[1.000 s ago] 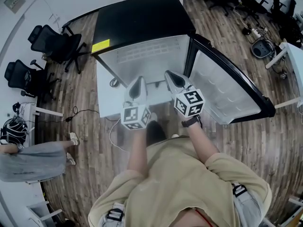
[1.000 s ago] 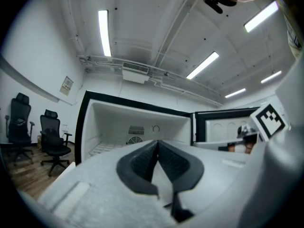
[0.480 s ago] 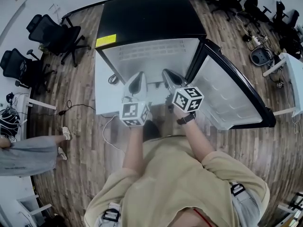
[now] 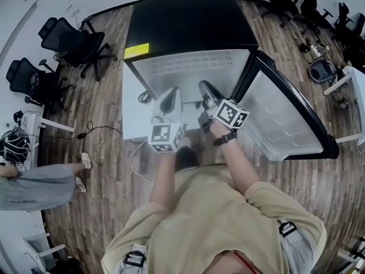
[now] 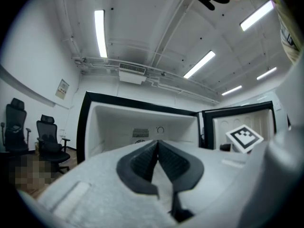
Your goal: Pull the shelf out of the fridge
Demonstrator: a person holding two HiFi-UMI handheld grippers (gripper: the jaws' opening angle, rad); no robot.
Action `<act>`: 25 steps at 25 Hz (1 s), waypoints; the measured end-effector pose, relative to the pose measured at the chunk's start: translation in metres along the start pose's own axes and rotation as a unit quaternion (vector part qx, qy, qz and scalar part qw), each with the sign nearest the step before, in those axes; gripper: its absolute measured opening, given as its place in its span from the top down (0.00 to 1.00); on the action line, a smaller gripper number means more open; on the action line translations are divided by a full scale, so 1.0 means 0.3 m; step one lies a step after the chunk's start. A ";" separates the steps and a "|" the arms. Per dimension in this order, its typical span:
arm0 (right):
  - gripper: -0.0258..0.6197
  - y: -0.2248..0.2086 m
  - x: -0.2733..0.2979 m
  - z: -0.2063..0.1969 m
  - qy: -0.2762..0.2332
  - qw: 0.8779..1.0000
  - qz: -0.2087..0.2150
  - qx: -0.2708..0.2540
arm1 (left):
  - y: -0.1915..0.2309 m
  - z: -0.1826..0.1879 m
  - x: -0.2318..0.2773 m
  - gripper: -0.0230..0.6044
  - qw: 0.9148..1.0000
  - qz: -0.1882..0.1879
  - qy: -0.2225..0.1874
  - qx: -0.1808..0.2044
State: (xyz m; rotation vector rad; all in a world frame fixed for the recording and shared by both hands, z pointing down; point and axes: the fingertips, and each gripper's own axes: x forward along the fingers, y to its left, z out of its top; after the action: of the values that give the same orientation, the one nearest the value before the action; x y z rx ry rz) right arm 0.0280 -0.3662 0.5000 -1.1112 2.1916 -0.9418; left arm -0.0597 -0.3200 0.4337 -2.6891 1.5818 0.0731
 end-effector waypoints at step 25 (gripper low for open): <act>0.47 -0.199 0.249 0.067 -0.131 0.967 -0.033 0.215 | 0.054 -0.025 0.117 0.97 0.999 -0.033 0.015 0.006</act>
State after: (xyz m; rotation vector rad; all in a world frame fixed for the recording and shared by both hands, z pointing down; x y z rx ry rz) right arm 0.0305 -0.4610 0.5237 -1.0324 1.6461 -1.1561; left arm -0.0566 -0.3587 0.4393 -2.7424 1.4943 0.0218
